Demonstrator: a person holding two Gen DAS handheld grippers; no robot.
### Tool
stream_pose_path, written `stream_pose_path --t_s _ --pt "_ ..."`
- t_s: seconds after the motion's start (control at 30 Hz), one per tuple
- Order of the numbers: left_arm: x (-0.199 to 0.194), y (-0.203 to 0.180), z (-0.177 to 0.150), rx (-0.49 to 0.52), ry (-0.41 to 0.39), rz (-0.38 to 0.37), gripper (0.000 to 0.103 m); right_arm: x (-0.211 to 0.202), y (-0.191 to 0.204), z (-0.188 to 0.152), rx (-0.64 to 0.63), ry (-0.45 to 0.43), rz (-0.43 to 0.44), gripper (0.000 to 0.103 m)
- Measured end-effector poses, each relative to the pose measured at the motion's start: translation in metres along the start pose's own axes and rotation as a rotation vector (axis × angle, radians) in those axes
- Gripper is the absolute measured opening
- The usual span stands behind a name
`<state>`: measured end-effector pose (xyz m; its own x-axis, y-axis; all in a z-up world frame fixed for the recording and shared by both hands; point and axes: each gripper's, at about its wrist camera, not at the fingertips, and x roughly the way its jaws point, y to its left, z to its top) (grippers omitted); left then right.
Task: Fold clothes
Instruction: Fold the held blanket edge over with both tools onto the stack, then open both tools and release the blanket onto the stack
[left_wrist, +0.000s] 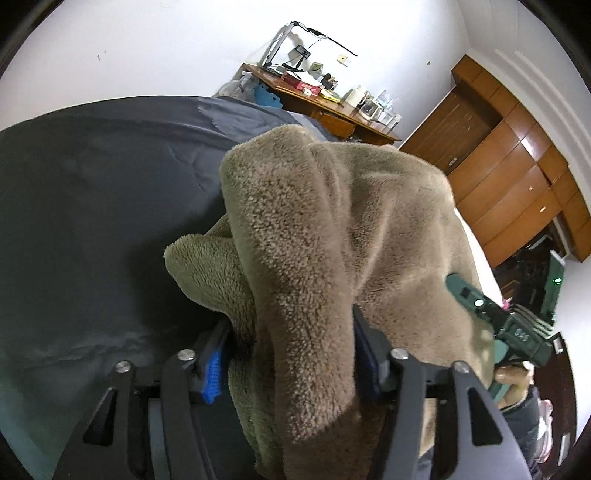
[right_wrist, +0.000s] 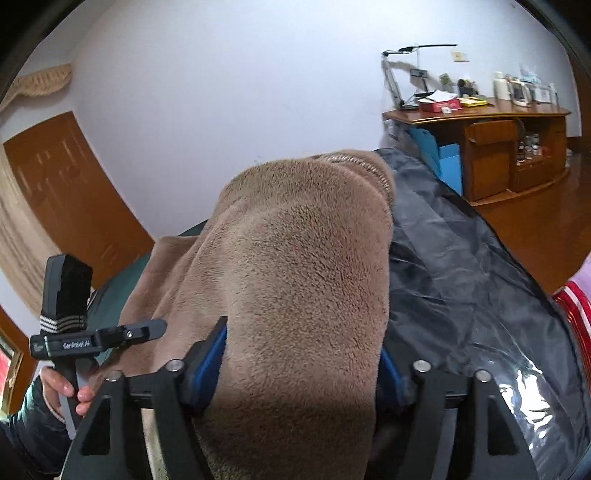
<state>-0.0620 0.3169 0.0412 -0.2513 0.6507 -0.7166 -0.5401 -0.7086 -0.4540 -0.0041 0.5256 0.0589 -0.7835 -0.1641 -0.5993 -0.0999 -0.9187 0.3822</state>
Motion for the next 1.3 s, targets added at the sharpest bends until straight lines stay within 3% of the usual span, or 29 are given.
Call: stream_pose_path --t_s 0.1,0.3,0.43,0.57,0.73,0.87,1.3 --pt "0.002 0.001 0.008 0.013 -0.004 0.056 0.079 -0.016 0.009 -0.003 -0.032 -0.018 -0.055 0.074" --pt "-0.038 -0.011 -0.003 0.036 -0.095 0.084 0.08 -0.076 0.064 -0.027 -0.256 -0.165 -0.306 0.074" --pt "-0.056 -0.031 -0.012 0.104 -0.17 0.057 0.08 -0.088 0.1 -0.047 -0.362 -0.19 -0.303 0.074" --pt "-0.048 -0.054 -0.026 0.23 -0.171 0.06 0.081 -0.066 0.116 -0.063 -0.431 -0.108 -0.314 0.074" --pt "-0.011 -0.057 -0.04 0.311 -0.09 0.166 0.081 -0.049 0.109 -0.079 -0.377 -0.021 -0.372 0.075" --pt "0.001 -0.047 -0.04 0.303 -0.064 0.135 0.081 -0.051 0.099 -0.088 -0.294 -0.01 -0.357 0.075" --pt "0.006 -0.04 -0.048 0.261 -0.105 0.136 0.086 -0.04 0.097 -0.089 -0.275 -0.036 -0.411 0.076"
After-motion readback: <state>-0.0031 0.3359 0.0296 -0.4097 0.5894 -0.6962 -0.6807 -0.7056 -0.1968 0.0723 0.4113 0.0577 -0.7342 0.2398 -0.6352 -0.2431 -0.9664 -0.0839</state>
